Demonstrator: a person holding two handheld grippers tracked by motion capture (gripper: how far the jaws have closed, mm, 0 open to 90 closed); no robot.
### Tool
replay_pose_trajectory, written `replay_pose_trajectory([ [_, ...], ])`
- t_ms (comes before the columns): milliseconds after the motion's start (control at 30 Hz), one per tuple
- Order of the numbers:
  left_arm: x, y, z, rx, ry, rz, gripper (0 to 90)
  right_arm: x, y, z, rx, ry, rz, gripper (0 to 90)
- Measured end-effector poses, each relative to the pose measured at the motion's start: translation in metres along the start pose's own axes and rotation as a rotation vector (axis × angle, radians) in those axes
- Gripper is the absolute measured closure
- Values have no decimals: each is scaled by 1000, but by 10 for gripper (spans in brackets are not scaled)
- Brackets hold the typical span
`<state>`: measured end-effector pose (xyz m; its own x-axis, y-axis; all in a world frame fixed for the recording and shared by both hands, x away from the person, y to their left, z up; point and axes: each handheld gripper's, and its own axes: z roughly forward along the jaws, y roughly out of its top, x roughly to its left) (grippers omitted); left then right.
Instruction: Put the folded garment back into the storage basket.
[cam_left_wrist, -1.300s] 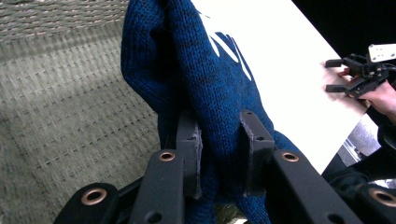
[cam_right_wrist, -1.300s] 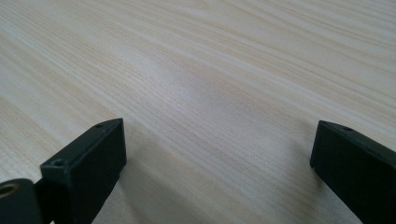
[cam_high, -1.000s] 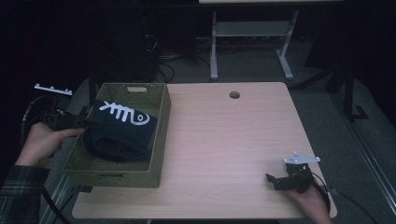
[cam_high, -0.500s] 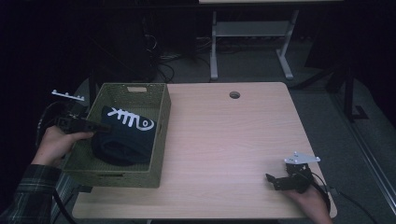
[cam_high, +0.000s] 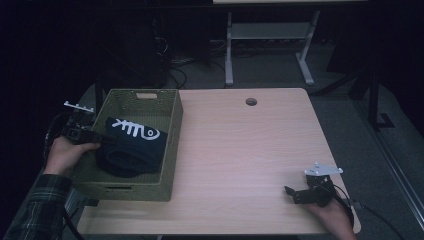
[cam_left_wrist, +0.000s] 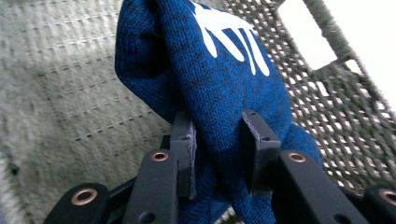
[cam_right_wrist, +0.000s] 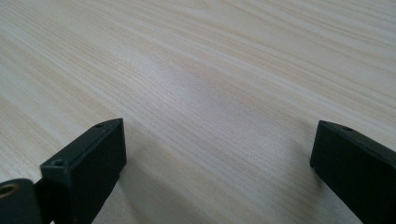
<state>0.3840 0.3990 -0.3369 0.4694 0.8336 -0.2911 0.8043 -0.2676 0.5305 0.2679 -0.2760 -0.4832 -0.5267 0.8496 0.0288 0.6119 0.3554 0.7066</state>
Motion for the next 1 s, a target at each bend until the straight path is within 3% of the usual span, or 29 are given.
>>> replay_pose_trajectory([
  [267,7,0,6,25,89,4,620,0,0,0,-1,0,0,30],
  [500,11,-1,0,10,150,-16,537,0,0,0,0,0,0,29],
  [800,4,-2,-9,-23,154,-20,404,0,0,0,0,0,0,29],
  [1000,-13,0,-10,-50,157,16,324,0,0,0,0,0,0,29],
])
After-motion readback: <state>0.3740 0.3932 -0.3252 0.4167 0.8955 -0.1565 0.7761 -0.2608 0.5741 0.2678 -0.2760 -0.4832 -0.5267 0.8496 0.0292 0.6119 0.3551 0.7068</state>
